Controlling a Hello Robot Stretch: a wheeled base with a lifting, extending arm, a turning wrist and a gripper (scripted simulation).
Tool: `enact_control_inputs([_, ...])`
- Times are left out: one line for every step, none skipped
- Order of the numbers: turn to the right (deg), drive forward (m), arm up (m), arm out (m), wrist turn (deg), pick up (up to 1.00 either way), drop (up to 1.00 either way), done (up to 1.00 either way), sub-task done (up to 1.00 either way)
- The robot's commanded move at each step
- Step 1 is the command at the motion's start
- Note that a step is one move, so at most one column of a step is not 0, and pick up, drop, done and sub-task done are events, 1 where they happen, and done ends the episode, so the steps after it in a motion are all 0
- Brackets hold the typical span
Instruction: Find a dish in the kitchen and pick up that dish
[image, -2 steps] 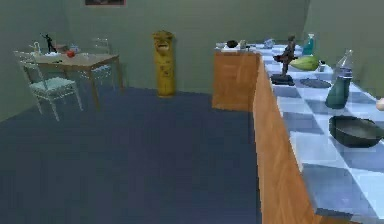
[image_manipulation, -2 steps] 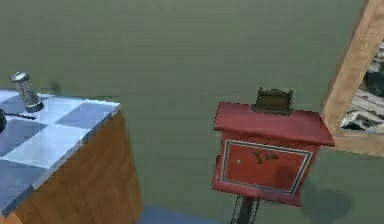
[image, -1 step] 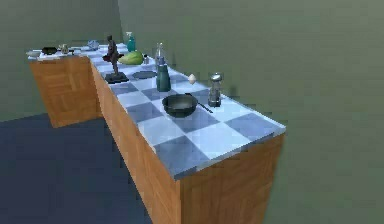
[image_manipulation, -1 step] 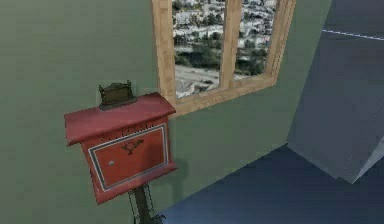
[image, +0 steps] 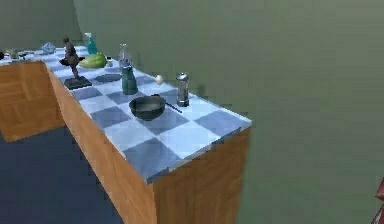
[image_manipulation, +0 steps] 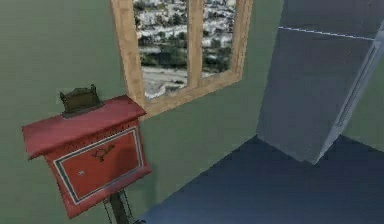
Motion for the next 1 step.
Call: enact_control_inputs([0.0, 0.35, 0.00, 0.00, 0.0, 0.00, 0.00, 0.00, 0.00])
